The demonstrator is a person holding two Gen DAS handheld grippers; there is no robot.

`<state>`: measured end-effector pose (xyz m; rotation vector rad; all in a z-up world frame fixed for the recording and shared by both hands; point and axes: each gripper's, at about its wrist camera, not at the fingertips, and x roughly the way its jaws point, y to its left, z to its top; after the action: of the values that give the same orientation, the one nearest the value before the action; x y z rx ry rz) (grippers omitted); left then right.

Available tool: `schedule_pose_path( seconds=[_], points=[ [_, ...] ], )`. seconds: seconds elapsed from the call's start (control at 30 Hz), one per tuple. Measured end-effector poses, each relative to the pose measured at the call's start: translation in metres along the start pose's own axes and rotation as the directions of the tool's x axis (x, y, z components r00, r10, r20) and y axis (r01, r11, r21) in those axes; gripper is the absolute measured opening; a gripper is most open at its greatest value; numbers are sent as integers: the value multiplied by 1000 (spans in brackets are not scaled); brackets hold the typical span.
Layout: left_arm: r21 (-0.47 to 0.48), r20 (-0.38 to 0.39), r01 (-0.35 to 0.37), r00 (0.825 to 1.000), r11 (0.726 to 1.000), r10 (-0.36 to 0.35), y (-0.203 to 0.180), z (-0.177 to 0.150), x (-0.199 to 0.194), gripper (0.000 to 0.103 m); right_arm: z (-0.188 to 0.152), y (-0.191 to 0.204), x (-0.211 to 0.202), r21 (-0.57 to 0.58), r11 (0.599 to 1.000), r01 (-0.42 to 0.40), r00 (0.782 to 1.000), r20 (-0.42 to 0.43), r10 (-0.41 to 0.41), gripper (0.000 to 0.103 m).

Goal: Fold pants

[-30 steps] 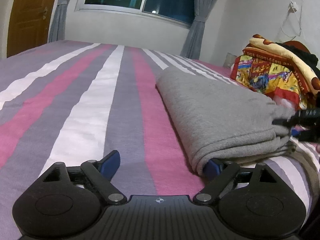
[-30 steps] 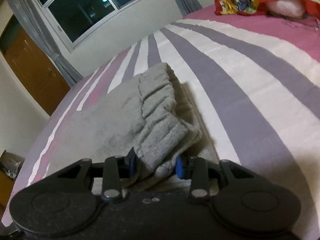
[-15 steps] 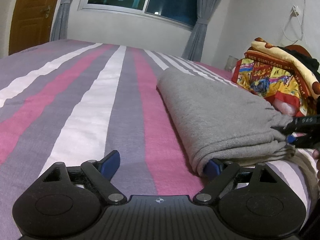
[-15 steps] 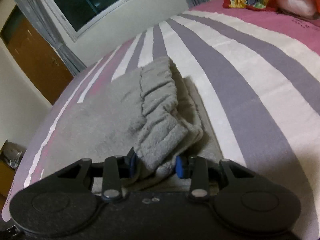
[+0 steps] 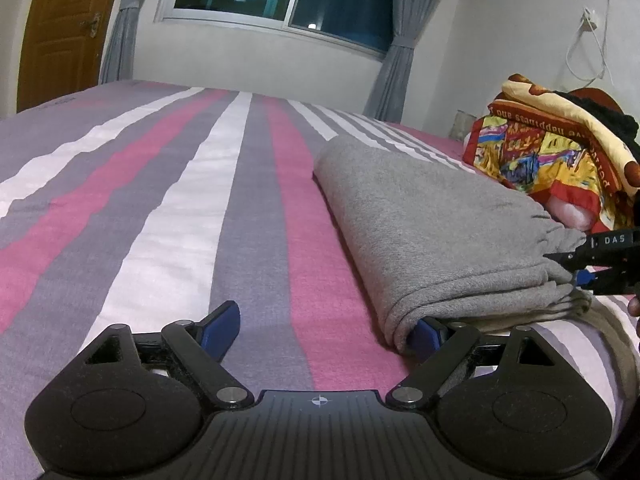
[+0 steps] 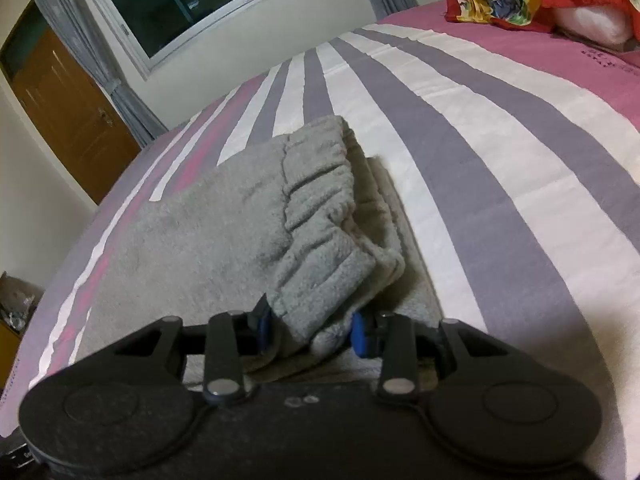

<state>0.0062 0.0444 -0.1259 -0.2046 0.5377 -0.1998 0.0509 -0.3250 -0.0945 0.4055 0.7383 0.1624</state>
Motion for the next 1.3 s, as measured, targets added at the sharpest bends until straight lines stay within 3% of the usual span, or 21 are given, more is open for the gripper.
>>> schedule_pose_path(
  seconds=[0.23,0.37,0.47,0.63,0.73,0.83,0.87,0.97,1.07,1.17,1.27,1.3],
  points=[
    [-18,1,12,1000,1000,-12,3,0,0,87,5,13,0,-14,999,37,999,-18,-37,37],
    [-18,1,13,1000,1000,-13,4,0,0,87,9,19,-8,-23,1000,20,1000,21,-20,37],
    [-11,0,12,1000,1000,-12,4,0,0,87,5,10,8,-14,999,49,998,-44,-50,37],
    [-9,-3,11,1000,1000,-11,4,1,1,87,6,15,8,-33,997,63,997,-41,-65,38],
    [24,-58,18,998,1000,-17,1,5,-5,87,7,12,5,-26,999,46,997,-65,-48,44],
    [-8,-51,81,995,997,-81,13,15,-35,87,11,12,-17,-96,993,66,996,-51,-71,57],
    [-40,-12,129,991,991,-130,21,21,-46,87,14,10,-31,-119,991,54,998,-18,-57,57],
    [-66,14,164,986,984,-164,31,46,-44,87,32,-10,-54,-91,996,8,999,44,-4,59],
    [-130,-45,258,963,957,-266,35,72,-11,87,53,-28,-45,2,999,-44,998,49,44,60],
    [-177,-113,313,935,933,-336,38,86,28,87,61,-32,-18,-1,997,-73,997,-15,73,60],
    [-284,-225,360,876,889,-427,47,86,73,87,59,-50,10,32,994,-101,988,-115,104,67],
    [-328,-266,387,837,862,-477,49,81,89,87,59,-59,18,61,990,-123,981,-141,131,69]
  ],
)
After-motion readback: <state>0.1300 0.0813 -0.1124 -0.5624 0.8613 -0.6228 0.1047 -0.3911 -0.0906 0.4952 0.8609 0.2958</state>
